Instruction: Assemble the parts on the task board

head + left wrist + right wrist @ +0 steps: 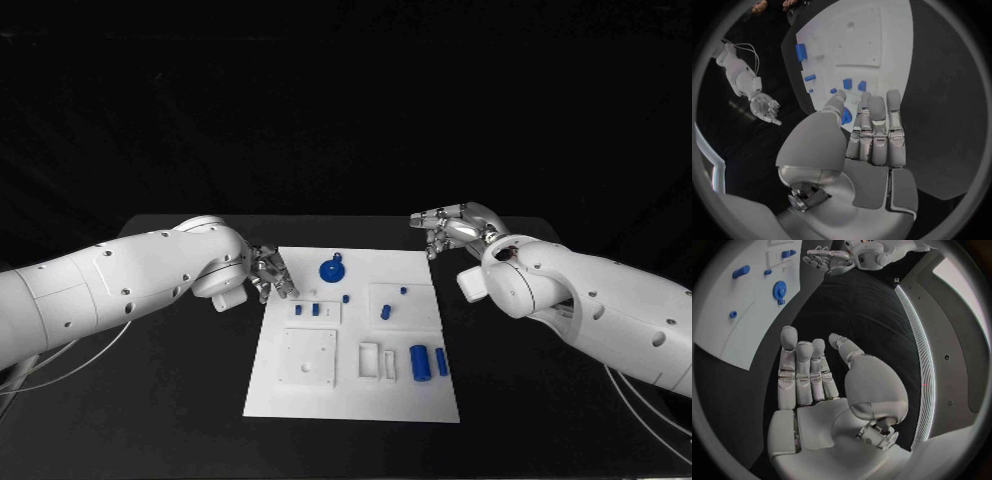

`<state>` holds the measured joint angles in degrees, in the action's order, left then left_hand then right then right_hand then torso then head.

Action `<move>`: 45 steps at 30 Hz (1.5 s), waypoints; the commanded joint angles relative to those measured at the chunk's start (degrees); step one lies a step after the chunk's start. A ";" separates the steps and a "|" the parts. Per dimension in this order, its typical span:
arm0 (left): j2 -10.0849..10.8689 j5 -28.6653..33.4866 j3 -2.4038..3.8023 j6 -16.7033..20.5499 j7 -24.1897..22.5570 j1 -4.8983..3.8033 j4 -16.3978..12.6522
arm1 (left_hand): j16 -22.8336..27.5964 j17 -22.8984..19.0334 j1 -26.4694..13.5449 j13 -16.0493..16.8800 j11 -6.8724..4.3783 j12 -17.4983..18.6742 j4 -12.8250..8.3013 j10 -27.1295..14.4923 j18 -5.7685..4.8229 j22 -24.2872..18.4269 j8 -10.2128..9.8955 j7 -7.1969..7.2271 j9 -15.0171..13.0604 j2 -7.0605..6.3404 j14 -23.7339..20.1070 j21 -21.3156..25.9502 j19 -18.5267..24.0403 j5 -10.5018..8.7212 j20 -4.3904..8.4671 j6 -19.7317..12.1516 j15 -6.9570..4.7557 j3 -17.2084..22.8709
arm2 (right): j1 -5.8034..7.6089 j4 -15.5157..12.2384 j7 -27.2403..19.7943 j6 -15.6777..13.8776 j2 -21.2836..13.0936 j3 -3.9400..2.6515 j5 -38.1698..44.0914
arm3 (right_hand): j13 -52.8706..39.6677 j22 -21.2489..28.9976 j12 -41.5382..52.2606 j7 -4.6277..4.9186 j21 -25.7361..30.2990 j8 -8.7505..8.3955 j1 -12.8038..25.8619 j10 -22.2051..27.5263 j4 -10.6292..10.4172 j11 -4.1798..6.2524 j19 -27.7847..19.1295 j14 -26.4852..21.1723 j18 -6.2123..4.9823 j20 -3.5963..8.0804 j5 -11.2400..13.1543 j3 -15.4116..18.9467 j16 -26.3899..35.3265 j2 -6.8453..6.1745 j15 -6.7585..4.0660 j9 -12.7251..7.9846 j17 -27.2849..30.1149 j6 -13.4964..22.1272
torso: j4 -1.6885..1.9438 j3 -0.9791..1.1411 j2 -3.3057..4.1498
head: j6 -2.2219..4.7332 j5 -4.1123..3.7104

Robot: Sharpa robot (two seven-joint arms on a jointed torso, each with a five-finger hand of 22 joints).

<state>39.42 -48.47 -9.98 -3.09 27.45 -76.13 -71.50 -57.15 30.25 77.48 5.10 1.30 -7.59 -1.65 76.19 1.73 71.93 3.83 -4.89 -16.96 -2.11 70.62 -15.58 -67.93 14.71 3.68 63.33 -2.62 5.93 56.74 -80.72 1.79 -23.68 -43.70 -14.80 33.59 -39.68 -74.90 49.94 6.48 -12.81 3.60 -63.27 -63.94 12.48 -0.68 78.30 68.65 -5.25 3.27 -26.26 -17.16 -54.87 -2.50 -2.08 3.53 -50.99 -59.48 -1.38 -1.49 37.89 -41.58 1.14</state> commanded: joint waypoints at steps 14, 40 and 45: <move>-5.44 -22.99 -2.41 23.41 -27.17 0.60 -0.95 | 3.40 -5.03 2.74 -1.64 0.65 4.14 -10.51 -0.07 1.88 3.70 -0.21 -0.15 10.55 1.09 2.07 -0.18 0.49 -5.14 -0.15 4.61 0.33 1.86 | -0.04 2.41 -2.80 0.65 0.23 -0.03 2.81 | 24.96 21.10 -18.76 1.19 9.16 -0.08 -0.99 3.58 1.18 -2.60 -8.18 -7.35 0.32 -2.96 -0.13 -0.76 15.01 -0.36 3.15 0.03 21.75 0.29 | -0.13 -0.04 0.09 | 0.97 -0.55; -12.26 -34.85 -3.53 17.29 -23.27 4.42 4.55 | 0.09 -6.87 1.87 -1.62 2.96 4.16 -4.66 -9.47 2.73 1.37 -0.21 -0.41 13.20 -1.60 2.43 4.65 -3.63 -4.66 -1.59 -2.58 1.52 -7.00 | -0.02 3.14 -3.14 0.44 0.51 -0.02 5.01 | 36.20 46.26 -42.39 2.09 4.55 -0.04 -1.50 -0.60 0.79 -5.53 -10.10 -8.82 -0.68 -5.05 -0.42 -0.66 14.35 -0.51 5.18 0.05 40.90 0.74 | -0.03 -0.06 0.11 | 0.72 -0.65; -12.84 -35.34 -3.55 16.44 -23.22 4.83 5.59 | -0.40 -7.36 2.67 -1.66 3.07 4.18 -3.74 -11.10 2.71 1.86 -0.19 -0.32 13.28 -1.82 2.45 5.15 -3.88 -4.58 -1.51 -3.04 1.31 -6.90 | -0.02 2.89 -3.08 0.41 0.51 -0.02 4.82 | 36.20 46.54 -42.39 2.09 4.26 -0.04 -1.49 -0.59 0.79 -5.53 -10.17 -8.84 -0.68 -5.05 -0.45 -0.65 14.25 -0.52 5.18 0.05 41.05 0.74 | -0.07 -0.07 0.12 | 0.67 -0.66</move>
<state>26.87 -82.11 -13.54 15.44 4.01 -71.39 -66.06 -57.42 22.92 79.57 3.51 4.40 -3.60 -5.68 65.47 3.54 73.77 3.83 -5.22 -3.74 -3.80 73.17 -10.63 -71.36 10.35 2.14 60.57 -1.28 -0.90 56.74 -77.65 -0.91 -23.61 -43.23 -14.79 38.70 -3.46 -28.08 7.73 8.23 -8.69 3.60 -64.42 -64.21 13.27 -6.03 68.45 60.07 -5.24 -1.68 -26.46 -17.97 -40.48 -2.87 3.10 3.53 -9.85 -58.83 -1.43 -1.54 38.01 -40.87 0.48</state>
